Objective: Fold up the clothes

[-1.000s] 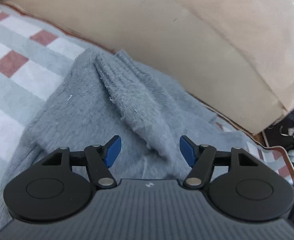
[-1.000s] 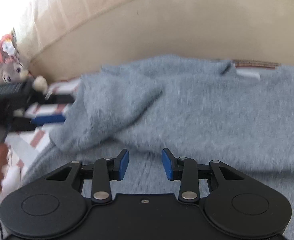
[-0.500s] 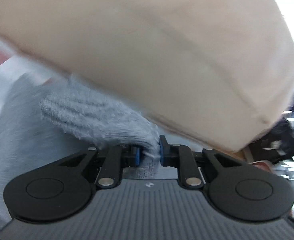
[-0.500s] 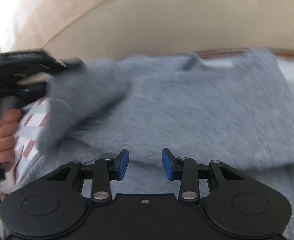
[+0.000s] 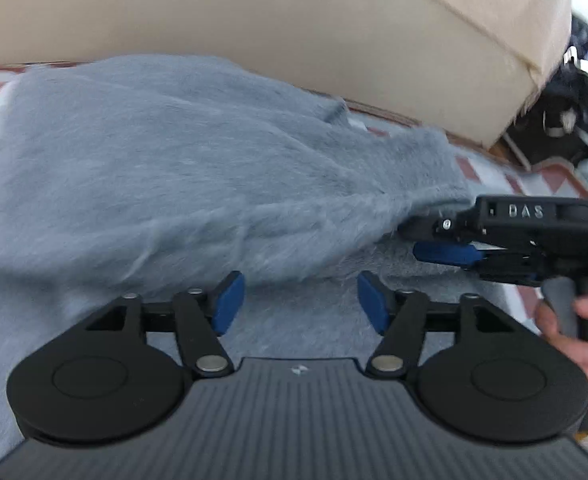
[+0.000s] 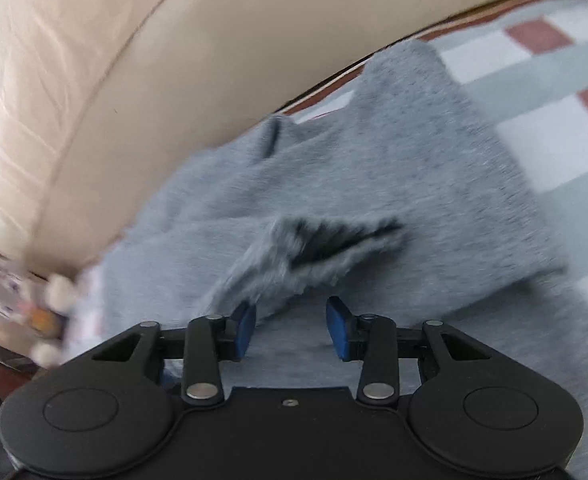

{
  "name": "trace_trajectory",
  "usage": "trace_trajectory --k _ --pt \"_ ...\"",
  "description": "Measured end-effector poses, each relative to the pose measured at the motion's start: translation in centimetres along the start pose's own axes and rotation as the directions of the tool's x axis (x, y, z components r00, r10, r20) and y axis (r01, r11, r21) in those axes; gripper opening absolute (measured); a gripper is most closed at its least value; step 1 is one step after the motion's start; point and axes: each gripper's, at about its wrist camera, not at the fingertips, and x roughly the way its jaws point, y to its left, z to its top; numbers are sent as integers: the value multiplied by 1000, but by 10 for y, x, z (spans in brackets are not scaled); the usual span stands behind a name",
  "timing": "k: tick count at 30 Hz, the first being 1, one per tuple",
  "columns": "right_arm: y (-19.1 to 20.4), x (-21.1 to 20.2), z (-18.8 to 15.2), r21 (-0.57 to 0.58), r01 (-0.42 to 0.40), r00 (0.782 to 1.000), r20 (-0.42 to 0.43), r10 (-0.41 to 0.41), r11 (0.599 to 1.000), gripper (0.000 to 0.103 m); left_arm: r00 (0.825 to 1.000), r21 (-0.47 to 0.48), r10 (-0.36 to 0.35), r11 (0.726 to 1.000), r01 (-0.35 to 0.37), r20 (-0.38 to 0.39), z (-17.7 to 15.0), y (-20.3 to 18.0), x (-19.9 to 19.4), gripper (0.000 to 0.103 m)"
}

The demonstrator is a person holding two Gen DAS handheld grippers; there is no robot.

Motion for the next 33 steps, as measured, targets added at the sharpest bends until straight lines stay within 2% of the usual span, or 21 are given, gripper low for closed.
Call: trace_trajectory --k 2,5,7,9,12,14,16,17,19,20,21,22,23,24,26,28,29,30,31,32,33 --pt "-5 -5 0 61 -72 997 20 71 996 52 999 -32 35 999 -34 31 -1 16 -20 66" --pt "-22 -19 2 205 -157 987 58 148 966 54 981 -120 179 978 -170 69 18 50 -32 70" --pt "-37 -31 -1 308 -281 959 112 259 909 57 972 -185 231 958 -221 33 22 73 -36 70" --pt "-48 -31 0 370 -340 941 125 316 865 64 961 -194 277 942 -272 -3 16 89 -37 70" --pt "-49 -19 3 368 -235 971 47 235 899 65 938 -199 342 916 -347 -64 6 106 -34 70" --pt "-45 -8 6 318 -156 987 12 160 935 65 922 -208 372 898 -387 -108 2 113 -29 70" --pt "-43 7 12 278 -78 997 -3 82 958 65 921 -224 373 894 -388 -109 1 115 -28 70" --pt "-44 16 15 270 -58 998 -7 62 961 64 920 -237 376 889 -392 -112 1 115 -28 71" --pt "-45 31 18 253 -87 996 -2 90 963 64 917 -264 382 878 -400 -120 3 115 -27 71" --pt "-38 32 21 206 -65 998 -1 66 976 46 915 -277 384 872 -404 -125 4 114 -27 71" --pt "-31 32 25 156 -42 999 2 42 987 10 911 -292 394 863 -412 -121 6 114 -28 71" --pt "-15 27 27 48 -15 1000 0 15 999 11 903 -309 418 849 -428 -101 9 112 -34 70" --pt "5 19 28 -69 9 998 60 -5 998 10 898 -329 435 839 -433 -70 11 110 -41 69" --pt "29 5 27 -207 24 988 151 8 978 10 903 -354 429 842 -407 -16 12 107 -50 69" --pt "62 -14 25 -413 58 950 302 76 909 10 917 -379 388 865 -329 89 15 104 -63 69" --pt "74 -10 34 -483 122 942 330 52 867 10 924 -356 363 885 -301 122 20 100 -61 70" --pt "72 1 38 -507 197 940 341 -15 839 13 924 -342 361 890 -303 122 23 98 -57 71" --pt "67 16 41 -524 293 928 357 -107 799 18 920 -319 383 885 -339 85 24 97 -48 71" --pt "62 36 41 -541 392 906 369 -210 744 18 910 -299 413 874 -383 39 25 95 -38 71" --pt "54 54 39 -552 486 871 368 -325 677 18 892 -290 452 851 -438 -20 22 94 -27 71" --pt "47 67 37 -547 553 833 358 -422 628 18 879 -285 473 835 -470 -64 17 95 -19 71"
